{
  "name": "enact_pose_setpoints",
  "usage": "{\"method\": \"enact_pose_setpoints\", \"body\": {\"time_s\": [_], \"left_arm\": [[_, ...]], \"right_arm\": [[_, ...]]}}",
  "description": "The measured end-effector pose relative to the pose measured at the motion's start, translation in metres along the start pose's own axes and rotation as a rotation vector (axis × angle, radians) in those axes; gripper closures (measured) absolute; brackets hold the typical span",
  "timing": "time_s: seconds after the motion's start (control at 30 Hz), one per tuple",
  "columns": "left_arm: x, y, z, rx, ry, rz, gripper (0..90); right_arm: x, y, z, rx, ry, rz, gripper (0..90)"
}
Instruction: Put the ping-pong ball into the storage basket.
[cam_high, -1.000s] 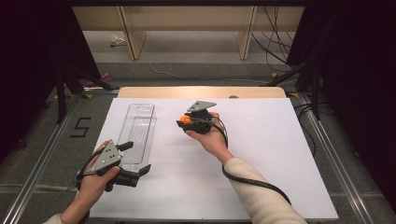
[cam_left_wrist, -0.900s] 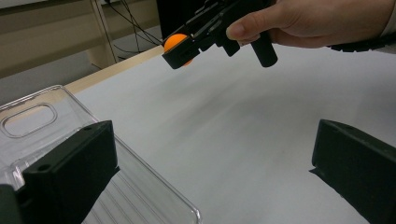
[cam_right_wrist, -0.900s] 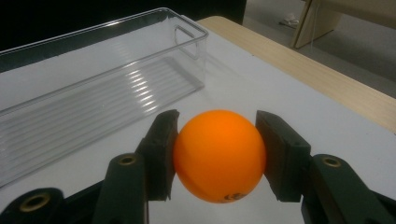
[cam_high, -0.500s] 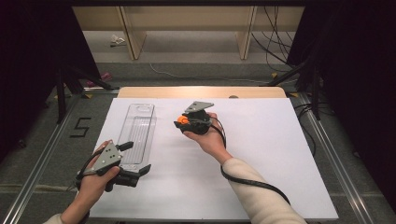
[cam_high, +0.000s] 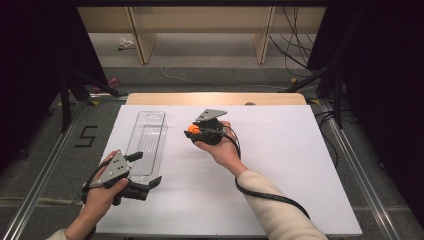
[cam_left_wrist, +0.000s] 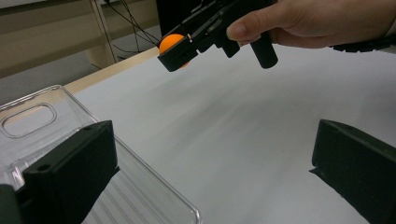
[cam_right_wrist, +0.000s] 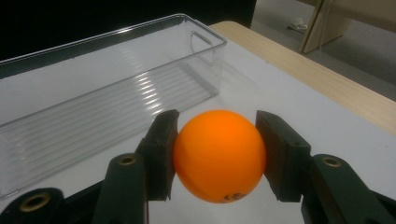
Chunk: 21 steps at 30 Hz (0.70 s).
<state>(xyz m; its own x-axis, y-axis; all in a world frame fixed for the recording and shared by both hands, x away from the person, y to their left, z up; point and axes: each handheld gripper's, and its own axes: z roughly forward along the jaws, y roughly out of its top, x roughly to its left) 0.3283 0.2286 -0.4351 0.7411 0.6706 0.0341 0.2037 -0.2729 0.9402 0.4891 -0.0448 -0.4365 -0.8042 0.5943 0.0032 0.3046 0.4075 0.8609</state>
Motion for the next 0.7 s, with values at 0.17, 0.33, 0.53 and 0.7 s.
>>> {"method": "enact_pose_setpoints", "body": {"time_s": [0.17, 0.33, 0.53, 0.7], "left_arm": [[0.0, 0.0, 0.0, 0.001, 0.0, -0.001, 0.0], [0.0, 0.0, 0.0, 0.001, 0.0, 0.001, 0.0], [0.0, 0.0, 0.0, 0.0, 0.001, -0.001, 0.0], [0.0, 0.0, 0.0, 0.001, 0.0, 0.001, 0.0]], "right_arm": [[0.002, 0.001, 0.0, -0.001, 0.007, -0.004, 51.5], [0.004, 0.002, 0.001, -0.001, 0.011, -0.008, 51.5], [0.008, 0.003, 0.002, -0.003, 0.02, -0.013, 51.4], [0.011, 0.004, 0.002, -0.005, 0.029, -0.021, 51.5]]}}
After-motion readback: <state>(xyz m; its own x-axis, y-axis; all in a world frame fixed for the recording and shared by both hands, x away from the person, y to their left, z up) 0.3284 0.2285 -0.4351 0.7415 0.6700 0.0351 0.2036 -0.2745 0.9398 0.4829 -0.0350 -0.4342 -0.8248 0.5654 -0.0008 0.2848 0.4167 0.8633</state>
